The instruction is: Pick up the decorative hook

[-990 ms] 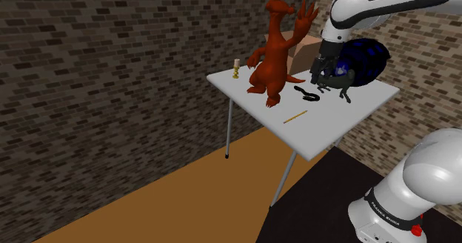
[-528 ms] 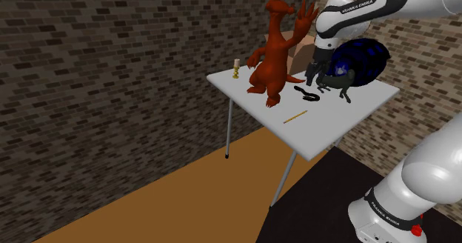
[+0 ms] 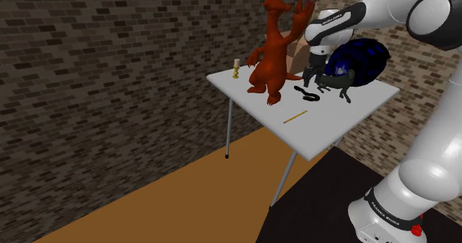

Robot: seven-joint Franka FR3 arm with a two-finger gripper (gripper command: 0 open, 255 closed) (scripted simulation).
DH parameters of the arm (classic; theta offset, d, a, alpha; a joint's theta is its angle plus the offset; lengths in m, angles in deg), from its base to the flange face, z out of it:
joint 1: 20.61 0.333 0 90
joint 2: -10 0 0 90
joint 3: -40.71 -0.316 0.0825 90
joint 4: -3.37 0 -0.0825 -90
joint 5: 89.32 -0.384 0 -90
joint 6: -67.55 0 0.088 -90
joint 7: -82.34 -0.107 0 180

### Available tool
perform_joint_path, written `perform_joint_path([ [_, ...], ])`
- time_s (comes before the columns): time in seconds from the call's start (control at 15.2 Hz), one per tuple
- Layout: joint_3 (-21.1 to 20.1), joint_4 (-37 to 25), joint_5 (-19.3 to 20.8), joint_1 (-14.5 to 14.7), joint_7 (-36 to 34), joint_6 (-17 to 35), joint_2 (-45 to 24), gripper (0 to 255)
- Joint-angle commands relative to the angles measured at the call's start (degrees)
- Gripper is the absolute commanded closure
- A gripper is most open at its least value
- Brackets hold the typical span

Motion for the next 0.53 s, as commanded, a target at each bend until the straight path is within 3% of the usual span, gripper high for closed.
perform_joint_path([
  [0.0,0.18,-3.98,-1.37,-1.33,1.80,0.30,-4.77,0],
  [0.46,-0.31,-18.48,-4.77,-6.30,5.60,-1.11,-18.95,0],
])
